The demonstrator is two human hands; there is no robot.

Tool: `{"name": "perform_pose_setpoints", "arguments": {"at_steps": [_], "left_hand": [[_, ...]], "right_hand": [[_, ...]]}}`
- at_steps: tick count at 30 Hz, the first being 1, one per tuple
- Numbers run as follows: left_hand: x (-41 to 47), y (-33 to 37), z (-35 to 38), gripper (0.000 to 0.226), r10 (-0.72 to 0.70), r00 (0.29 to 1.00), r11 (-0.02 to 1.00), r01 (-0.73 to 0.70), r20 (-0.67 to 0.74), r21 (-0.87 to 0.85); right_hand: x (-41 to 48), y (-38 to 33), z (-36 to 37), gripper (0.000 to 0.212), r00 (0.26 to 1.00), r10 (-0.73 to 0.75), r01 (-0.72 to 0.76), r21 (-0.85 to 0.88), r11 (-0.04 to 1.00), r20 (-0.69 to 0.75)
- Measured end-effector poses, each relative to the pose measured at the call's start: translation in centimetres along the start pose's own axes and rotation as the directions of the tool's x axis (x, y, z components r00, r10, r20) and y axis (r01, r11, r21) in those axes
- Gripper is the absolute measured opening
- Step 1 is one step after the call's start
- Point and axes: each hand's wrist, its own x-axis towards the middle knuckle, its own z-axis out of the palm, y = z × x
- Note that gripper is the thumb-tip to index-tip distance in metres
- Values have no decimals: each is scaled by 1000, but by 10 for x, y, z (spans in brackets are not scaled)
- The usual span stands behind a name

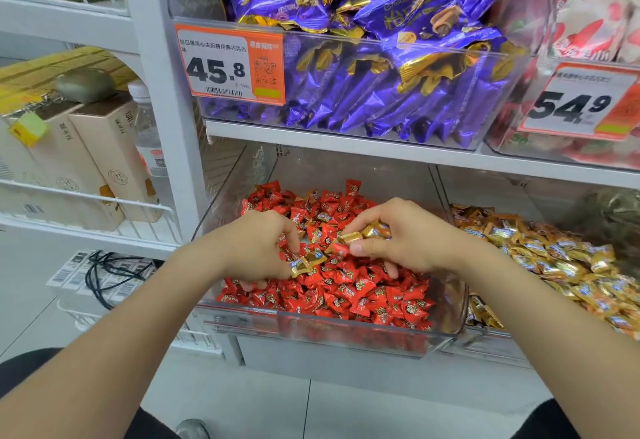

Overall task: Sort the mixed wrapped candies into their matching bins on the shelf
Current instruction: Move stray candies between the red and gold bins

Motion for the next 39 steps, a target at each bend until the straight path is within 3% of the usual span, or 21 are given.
{"name": "perform_pose_setpoints", "arguments": {"at_steps": [4, 7, 11, 14, 16, 19, 22, 24, 28, 30, 32, 34, 37, 39], "left_hand": [[1, -1, 2, 37, 33, 999, 999, -32, 30, -30], [-1, 0, 6, 34, 71, 992, 997, -69, 99, -29], [4, -1, 19, 30, 108, 992, 992, -113, 68, 65], [6, 3, 23, 19, 145, 989, 986, -145, 11, 81], [7, 6, 22, 4, 175, 983, 979, -168, -50, 114], [8, 6, 22, 8, 156, 985, 983, -148, -72, 105], [5, 5, 25, 44, 121, 992, 984, -117, -24, 135], [4, 5, 29, 52, 117, 993, 979, -114, -9, 168], [10, 3, 37, 44, 147, 989, 966, -136, -33, 220], [11, 2, 37, 39, 141, 990, 963, -134, -15, 233], [9, 4, 34, 31, 131, 991, 969, -126, -11, 214], [8, 7, 29, 22, 130, 990, 985, -123, -54, 123], [9, 8, 18, 19, 121, 980, 991, -112, -158, 67], [11, 5, 16, 19, 116, 983, 992, -107, -144, 74]], "right_hand": [[-1, 3, -5, 13, 1000, -8, 9, 24, 1000, -7], [0, 2, -5, 21, 999, 23, -26, 148, 989, 25], [2, -12, 1, 24, 996, 66, -74, 152, 986, 59], [7, -22, 8, 23, 993, 108, -104, 79, 991, -56], [16, -23, 13, 33, 977, 60, -74, -63, 995, -204], [28, -16, 18, 51, 954, 6, -66, -191, 979, -299], [38, -5, 24, 33, 969, -11, -60, -278, 959, -246], [41, -6, 27, 16, 978, 13, -86, -348, 934, -209], [49, -14, 33, 23, 987, 72, -135, -509, 850, -141], [51, -17, 38, 36, 987, 120, -159, -596, 787, -104], [54, -19, 39, 29, 987, 120, -159, -575, 803, -105], [55, -18, 37, 8, 987, 108, -156, -518, 841, -121], [53, -14, 31, 11, 988, 109, -149, -465, 873, -113], [49, -11, 31, 14, 988, 113, -149, -459, 876, -105]]}}
